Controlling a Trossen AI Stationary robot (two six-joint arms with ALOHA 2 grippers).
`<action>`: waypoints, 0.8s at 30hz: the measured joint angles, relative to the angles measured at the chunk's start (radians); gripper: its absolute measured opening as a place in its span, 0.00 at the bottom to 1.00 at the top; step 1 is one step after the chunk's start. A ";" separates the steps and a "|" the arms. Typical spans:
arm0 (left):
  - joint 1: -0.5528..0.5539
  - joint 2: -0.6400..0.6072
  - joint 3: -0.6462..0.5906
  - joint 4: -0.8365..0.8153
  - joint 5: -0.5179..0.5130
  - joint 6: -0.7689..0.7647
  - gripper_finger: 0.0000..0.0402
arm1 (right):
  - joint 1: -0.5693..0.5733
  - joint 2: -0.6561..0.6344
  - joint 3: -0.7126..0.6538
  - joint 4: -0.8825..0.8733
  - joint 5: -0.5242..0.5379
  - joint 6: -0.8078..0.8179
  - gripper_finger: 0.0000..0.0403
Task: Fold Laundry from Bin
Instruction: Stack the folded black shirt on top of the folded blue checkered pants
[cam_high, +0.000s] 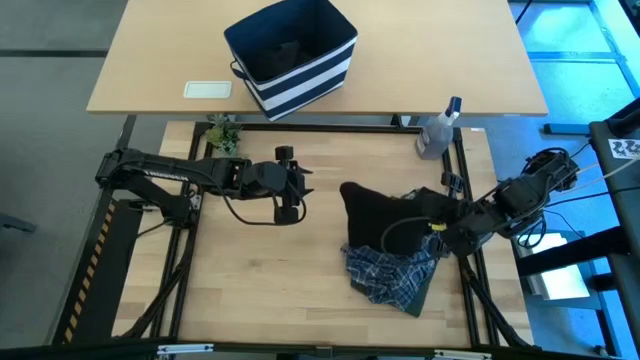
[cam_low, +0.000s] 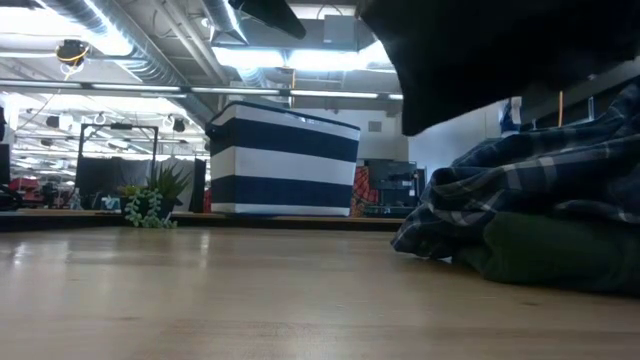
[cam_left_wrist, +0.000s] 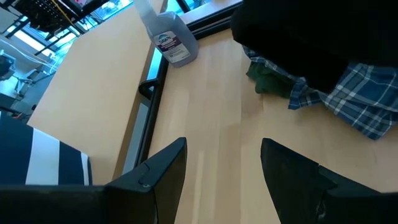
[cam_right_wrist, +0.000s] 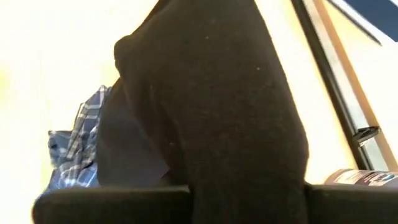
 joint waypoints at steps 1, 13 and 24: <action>-0.001 0.000 0.000 0.000 0.004 0.000 0.50 | 0.000 0.000 -0.008 0.006 0.010 0.004 0.10; -0.014 0.000 0.000 -0.003 0.007 0.000 0.50 | 0.002 -0.291 -0.403 0.464 0.053 -0.078 0.10; -0.014 0.000 0.000 -0.013 0.021 0.000 0.50 | 0.060 -0.582 -0.623 0.665 0.240 0.097 0.10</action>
